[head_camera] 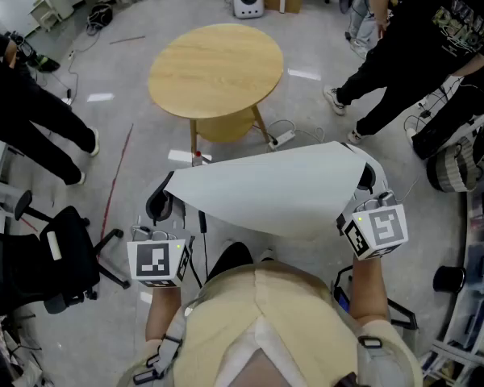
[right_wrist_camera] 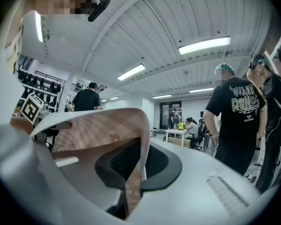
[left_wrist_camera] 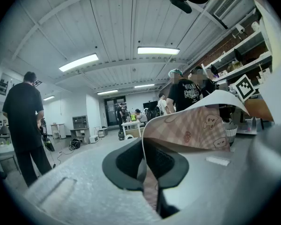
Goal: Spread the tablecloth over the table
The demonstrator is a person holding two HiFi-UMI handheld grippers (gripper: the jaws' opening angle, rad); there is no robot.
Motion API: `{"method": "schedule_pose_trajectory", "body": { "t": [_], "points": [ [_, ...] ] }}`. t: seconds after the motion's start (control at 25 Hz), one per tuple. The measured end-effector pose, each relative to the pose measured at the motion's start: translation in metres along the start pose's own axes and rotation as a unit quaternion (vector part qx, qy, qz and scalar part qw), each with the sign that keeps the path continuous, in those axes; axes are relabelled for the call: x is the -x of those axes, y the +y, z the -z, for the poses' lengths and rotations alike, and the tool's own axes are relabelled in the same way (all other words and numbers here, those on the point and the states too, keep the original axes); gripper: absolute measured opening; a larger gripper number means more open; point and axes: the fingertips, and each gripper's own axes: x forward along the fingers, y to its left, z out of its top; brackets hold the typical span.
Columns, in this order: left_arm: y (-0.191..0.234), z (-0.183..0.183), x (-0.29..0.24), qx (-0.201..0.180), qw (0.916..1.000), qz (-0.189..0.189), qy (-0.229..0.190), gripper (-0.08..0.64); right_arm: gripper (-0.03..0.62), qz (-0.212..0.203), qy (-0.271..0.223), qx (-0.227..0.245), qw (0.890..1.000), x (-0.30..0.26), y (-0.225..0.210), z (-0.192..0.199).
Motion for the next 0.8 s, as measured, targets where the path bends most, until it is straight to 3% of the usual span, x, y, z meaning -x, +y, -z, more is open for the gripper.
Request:
{"method": "schedule_pose_trajectory", "body": {
  "t": [0.8],
  "points": [
    [-0.06,0.005,0.004,0.011,0.9993,0.034,0.009,0.006,0.011,0.032,0.005,-0.034,0.999,0.041,-0.036,0.007]
  ]
}}
